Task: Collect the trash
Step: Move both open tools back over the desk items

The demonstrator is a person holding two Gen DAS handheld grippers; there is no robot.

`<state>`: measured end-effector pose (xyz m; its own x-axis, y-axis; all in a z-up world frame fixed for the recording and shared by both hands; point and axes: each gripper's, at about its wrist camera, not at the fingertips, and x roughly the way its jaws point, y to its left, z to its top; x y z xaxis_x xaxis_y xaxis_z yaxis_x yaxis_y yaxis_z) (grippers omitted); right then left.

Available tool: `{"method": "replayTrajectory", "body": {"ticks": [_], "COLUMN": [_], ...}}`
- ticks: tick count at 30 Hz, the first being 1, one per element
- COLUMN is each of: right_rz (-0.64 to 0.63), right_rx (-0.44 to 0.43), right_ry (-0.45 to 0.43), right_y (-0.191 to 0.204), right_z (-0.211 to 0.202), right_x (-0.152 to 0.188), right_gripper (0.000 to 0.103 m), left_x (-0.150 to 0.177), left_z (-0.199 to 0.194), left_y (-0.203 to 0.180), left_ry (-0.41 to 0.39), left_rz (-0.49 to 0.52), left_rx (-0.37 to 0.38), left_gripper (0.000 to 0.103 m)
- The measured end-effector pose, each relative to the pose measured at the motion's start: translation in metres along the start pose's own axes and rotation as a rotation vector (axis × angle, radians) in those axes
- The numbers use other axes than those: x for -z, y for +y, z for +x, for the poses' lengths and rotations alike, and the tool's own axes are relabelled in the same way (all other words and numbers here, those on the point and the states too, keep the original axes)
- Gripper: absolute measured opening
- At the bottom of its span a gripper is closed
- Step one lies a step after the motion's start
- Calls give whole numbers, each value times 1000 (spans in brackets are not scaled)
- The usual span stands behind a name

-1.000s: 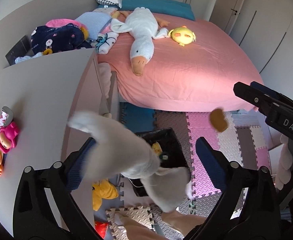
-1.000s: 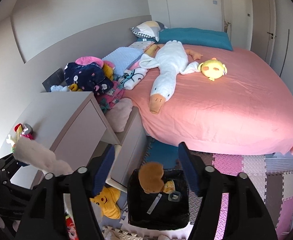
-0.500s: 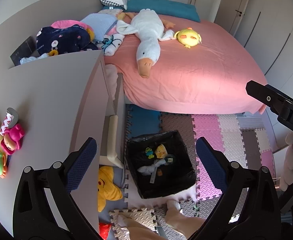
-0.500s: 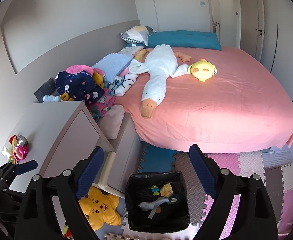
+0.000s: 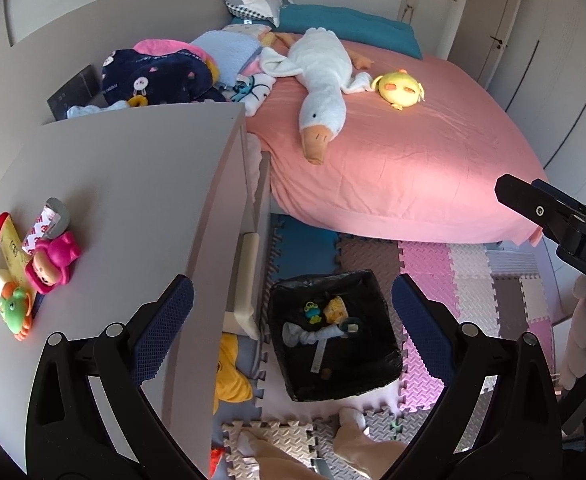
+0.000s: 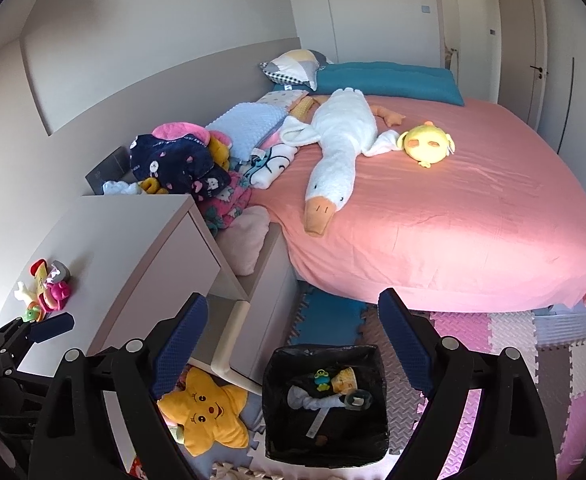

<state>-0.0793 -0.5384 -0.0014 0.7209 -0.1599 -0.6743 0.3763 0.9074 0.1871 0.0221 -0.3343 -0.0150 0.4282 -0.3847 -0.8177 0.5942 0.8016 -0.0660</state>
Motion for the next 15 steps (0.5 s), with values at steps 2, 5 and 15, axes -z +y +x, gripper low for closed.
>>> {"method": "replayTrajectory", "body": {"ticks": [2,5,15], "right_rz": [-11,-30,-121], "right_rx": [-15,-41,-140], "right_ry": [3,13,54], "right_y": [9,25,89], "right_z": [3,8,27], "right_x": [0,0,2], "right_gripper": [87,87,87], "left_x": [3,9,30], "left_z": [-3,-8,-28], "left_y": [9,26,90], "left_ry": [-1,-1,-7], "left_rz": [-17,-47,-177], "left_rx": [-17,-45,-142], "left_gripper": [96,96,96]}}
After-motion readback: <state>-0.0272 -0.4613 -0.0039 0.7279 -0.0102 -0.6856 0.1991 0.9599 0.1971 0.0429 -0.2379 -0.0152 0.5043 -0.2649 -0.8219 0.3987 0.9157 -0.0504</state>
